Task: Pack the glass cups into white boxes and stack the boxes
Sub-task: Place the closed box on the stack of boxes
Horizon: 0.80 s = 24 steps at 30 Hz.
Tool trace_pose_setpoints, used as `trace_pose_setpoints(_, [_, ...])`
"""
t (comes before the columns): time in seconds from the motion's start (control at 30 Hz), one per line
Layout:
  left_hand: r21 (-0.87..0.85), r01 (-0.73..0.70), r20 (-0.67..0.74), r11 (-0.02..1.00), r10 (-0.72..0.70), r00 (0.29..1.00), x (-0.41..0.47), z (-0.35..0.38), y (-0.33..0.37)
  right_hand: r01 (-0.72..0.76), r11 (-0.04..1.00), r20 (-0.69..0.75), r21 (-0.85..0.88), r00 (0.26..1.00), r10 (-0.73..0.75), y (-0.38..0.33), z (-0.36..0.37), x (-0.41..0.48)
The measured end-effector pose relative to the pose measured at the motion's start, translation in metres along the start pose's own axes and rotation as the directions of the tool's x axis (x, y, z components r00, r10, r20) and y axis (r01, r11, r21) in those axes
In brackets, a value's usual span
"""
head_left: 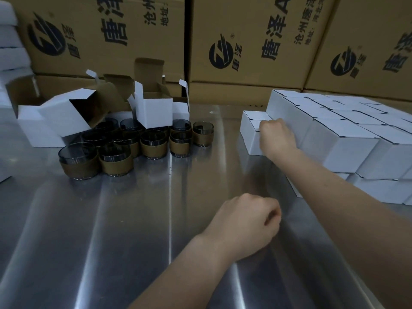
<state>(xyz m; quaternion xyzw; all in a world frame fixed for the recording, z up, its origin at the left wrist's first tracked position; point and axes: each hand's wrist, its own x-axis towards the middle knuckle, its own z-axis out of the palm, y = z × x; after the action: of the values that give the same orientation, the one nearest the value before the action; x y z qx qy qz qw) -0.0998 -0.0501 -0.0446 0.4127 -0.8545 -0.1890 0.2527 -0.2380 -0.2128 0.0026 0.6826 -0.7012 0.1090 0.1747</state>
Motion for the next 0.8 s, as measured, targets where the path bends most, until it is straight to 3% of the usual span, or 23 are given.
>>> trace_pose_setpoints(0.33, [-0.012,-0.010,-0.014,1.000,0.010,1.000,0.002,0.004,-0.003,-0.018,1.000,0.060,0.019,0.998,0.017,-0.009,0.000,0.002])
trace_pose_setpoints(0.43, [-0.004,-0.008,-0.033,1.000,0.008,0.999,0.003,0.003,-0.005,0.036,0.998,-0.070,0.042,0.997,-0.033,-0.020,-0.003,-0.002])
trace_pose_setpoints(0.5, [0.009,0.016,-0.074,1.000,-0.015,0.997,0.004,0.001,-0.008,0.131,0.976,-0.164,0.172,0.981,-0.103,-0.033,-0.005,-0.003])
trace_pose_setpoints(0.67, [-0.038,0.174,-0.201,0.984,-0.178,0.963,0.007,-0.007,-0.024,0.147,0.717,-0.010,0.681,0.981,-0.192,-0.081,-0.020,0.000])
trace_pose_setpoints(0.8, [-0.053,0.270,-0.262,0.961,-0.274,0.925,0.007,-0.014,-0.036,0.201,0.597,0.044,0.777,0.928,-0.370,-0.124,-0.034,0.007])
